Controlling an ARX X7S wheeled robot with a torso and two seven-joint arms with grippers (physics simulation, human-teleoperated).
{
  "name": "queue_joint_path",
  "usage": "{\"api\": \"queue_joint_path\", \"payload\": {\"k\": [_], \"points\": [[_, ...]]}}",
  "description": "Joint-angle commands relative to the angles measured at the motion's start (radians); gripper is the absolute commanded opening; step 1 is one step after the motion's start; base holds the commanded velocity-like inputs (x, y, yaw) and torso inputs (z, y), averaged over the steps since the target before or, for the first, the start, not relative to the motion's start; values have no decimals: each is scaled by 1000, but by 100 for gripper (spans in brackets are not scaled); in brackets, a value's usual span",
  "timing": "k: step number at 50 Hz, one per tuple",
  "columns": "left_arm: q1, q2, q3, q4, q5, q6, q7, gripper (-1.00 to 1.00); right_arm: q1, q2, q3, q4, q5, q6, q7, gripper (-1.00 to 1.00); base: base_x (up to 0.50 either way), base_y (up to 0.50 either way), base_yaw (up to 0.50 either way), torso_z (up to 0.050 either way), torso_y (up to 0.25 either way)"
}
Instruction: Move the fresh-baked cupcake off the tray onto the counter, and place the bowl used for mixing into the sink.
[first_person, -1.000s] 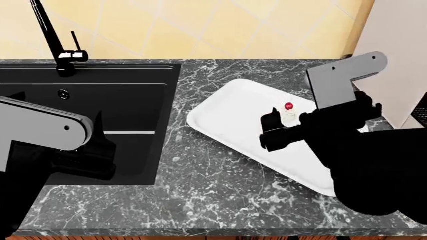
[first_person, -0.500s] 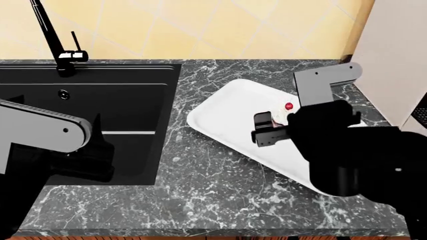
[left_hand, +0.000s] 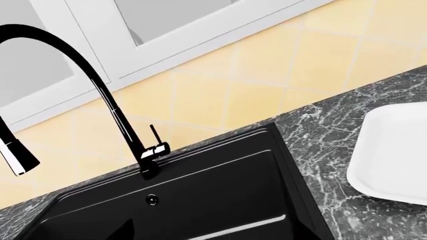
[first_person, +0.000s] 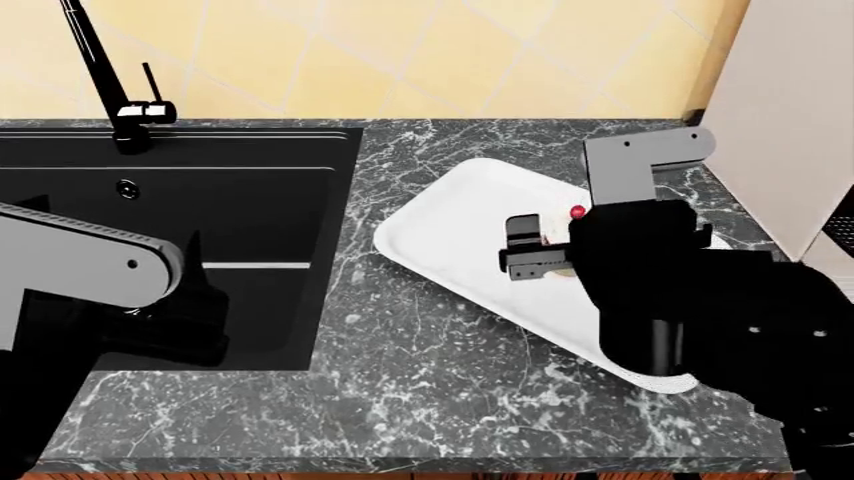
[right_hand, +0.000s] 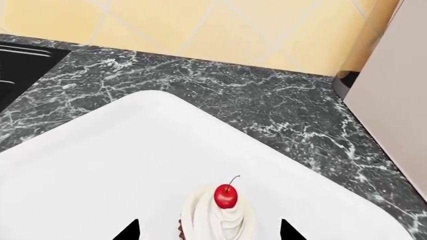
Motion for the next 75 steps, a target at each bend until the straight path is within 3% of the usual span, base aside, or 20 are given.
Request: {"api": "queue_joint_path", "payload": {"k": [1,75], "points": [[18,-7,-8,7,10,9,10,100,-3,-20,-18,25,-45,-18,-9,100,0,0,0,0,0],[60,-18,-16,12,62,29,50,100,-30,-106,-126,306,-212,-84,-156,100,0,0,0,0,0]]}}
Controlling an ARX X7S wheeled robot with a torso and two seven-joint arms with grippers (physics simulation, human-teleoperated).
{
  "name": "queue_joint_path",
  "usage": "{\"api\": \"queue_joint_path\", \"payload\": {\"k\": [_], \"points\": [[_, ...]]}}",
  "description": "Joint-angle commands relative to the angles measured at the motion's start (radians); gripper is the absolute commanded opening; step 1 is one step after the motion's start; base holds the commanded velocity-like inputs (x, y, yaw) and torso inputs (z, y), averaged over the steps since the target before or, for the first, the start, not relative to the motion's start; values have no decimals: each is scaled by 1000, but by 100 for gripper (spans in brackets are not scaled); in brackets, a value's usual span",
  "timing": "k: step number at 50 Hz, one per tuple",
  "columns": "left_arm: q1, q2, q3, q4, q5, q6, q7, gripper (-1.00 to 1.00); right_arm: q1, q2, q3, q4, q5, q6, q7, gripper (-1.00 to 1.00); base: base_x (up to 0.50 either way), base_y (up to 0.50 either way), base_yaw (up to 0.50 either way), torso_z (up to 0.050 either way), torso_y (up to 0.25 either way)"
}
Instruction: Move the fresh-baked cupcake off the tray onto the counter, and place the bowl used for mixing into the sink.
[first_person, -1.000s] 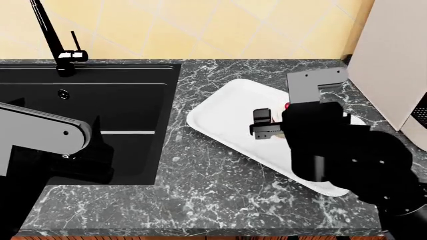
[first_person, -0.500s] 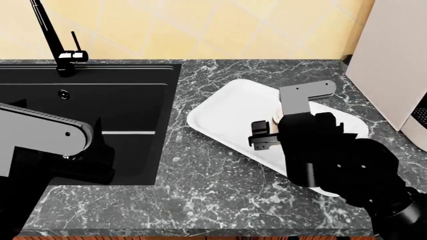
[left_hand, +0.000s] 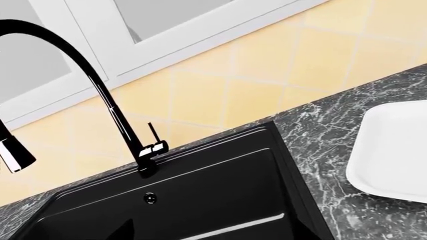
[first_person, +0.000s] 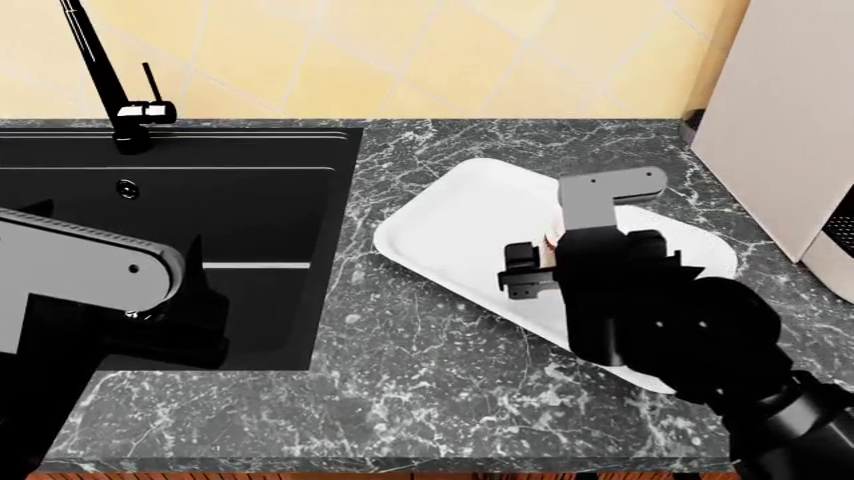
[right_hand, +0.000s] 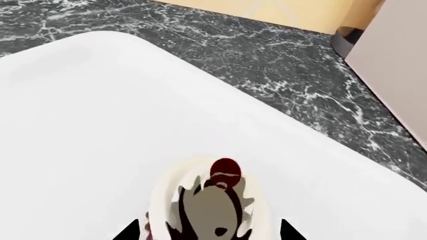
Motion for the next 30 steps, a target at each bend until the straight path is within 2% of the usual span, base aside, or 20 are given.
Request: {"api": "queue_joint_path", "payload": {"k": [1,10,11,18,30], "points": [[15,-5,-7,5,9,8,6,100,-5,-9,-13,21,-10,-5,-29,100,0,0,0,0,0],[22,-3,-6,5,18,9,10,100,-5,-11,-4,42,-34,-40,-22,100,0,0,0,0,0],[23,-3,-7,6,19,10,11,100,-2,-12,-3,46,-35,-41,-22,-100,0,0,0,0,0],[21,-5,-5,5,15,12,8,100,1,-3,4,35,-54,-67,-24,-100,0,0,0,0,0],[25,-7,-6,6,18,14,13,100,51,40,73,-32,27,-42,-3,-100,0,0,0,0,0]]}}
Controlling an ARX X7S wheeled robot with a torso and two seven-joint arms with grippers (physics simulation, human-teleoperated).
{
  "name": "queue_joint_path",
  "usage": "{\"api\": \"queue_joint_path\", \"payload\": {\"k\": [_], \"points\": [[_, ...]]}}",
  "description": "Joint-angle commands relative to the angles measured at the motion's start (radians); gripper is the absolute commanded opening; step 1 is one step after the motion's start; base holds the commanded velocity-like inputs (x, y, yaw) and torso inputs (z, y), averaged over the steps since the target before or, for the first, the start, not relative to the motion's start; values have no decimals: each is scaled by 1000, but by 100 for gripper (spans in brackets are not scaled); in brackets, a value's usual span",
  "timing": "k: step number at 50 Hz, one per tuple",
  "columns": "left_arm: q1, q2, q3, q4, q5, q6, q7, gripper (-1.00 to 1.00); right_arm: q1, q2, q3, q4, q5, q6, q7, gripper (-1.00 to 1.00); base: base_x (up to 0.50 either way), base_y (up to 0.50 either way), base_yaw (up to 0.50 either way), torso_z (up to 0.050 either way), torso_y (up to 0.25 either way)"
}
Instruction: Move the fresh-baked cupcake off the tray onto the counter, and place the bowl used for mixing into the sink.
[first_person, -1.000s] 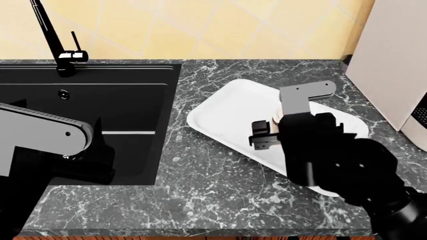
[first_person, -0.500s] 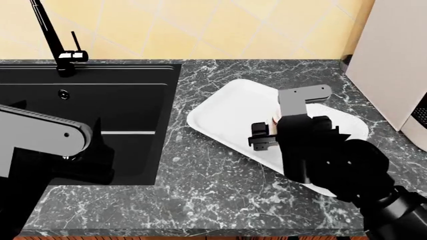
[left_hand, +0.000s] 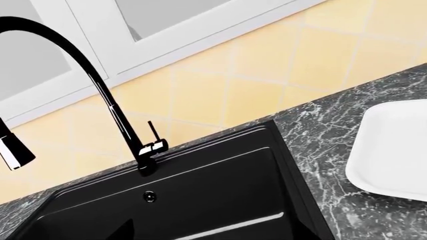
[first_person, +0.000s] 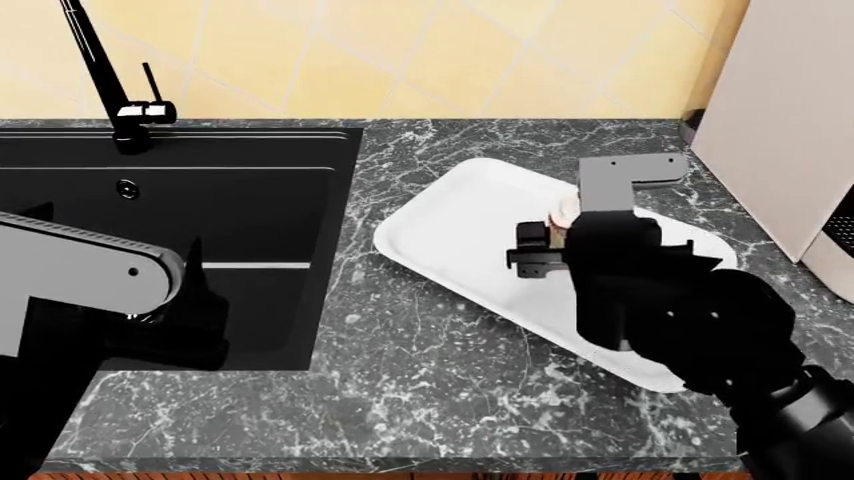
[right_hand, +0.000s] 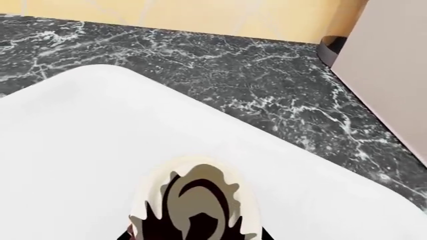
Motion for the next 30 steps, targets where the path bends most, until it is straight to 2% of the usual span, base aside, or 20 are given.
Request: {"api": "queue_joint_path", "payload": {"k": [1,19,30], "points": [[2,-2,-1,1,1,4,2,100,48,43,57,-70,46,24,15,-100,0,0,0,0,0],[1,-24,-9,-1,-6,10,1,100,68,114,57,-261,51,44,0,-100,0,0,0,0,0],[-1,-40,-16,1,-14,14,-1,100,71,123,34,-299,14,45,-8,-100,0,59,0,0,0]]}}
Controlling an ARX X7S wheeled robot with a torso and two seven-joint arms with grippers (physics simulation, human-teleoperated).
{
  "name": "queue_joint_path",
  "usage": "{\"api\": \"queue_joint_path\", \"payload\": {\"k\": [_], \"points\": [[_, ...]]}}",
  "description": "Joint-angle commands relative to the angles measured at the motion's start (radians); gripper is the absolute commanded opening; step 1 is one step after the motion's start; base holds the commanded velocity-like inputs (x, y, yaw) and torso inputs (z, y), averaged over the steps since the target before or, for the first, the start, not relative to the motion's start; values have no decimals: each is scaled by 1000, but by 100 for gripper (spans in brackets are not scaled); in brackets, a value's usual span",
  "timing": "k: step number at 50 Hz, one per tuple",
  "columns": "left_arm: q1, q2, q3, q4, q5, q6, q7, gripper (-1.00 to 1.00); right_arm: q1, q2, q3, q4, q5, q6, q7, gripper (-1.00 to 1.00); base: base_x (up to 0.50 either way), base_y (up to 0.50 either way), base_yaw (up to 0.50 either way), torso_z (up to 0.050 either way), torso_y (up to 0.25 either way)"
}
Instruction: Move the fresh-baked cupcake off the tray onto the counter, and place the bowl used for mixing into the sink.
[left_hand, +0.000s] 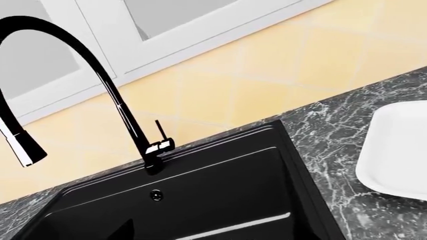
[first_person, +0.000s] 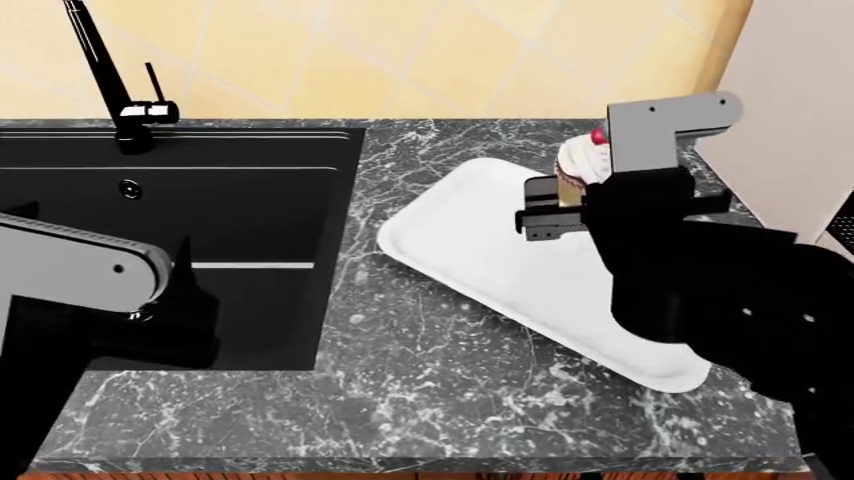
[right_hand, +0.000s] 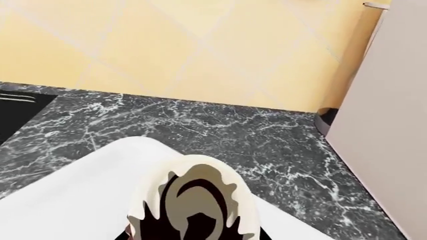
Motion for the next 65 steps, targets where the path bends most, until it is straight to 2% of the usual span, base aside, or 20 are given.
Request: {"api": "queue_joint_path", "payload": {"k": [1,21,39,44,55,61,65], "points": [[-4,-15,-5,-2,-5,1,-1,100,7,16,-13,-59,-37,10,-17,-100,0,348,0,0,0],[13,-60,-41,-1,-6,22,11,100,0,19,-24,-68,-60,-3,-35,-100,0,500,0,0,0],[-16,-54,-24,-6,-21,13,0,100,1,22,-26,-69,-68,-8,-38,-100,0,500,0,0,1],[29,-54,-41,-1,14,26,20,100,-6,23,-29,-70,-75,-14,-41,-100,0,500,0,0,0],[29,-57,-44,2,18,30,18,100,-7,28,-33,-76,-79,-13,-44,-100,0,500,0,0,0],[-27,-49,-22,-11,-12,11,2,100,0,30,-31,-79,-76,-9,-43,-100,0,500,0,0,0],[-16,-52,-27,-9,-3,15,6,100,-5,29,-34,-79,-80,-12,-45,-100,0,500,0,0,0]]}}
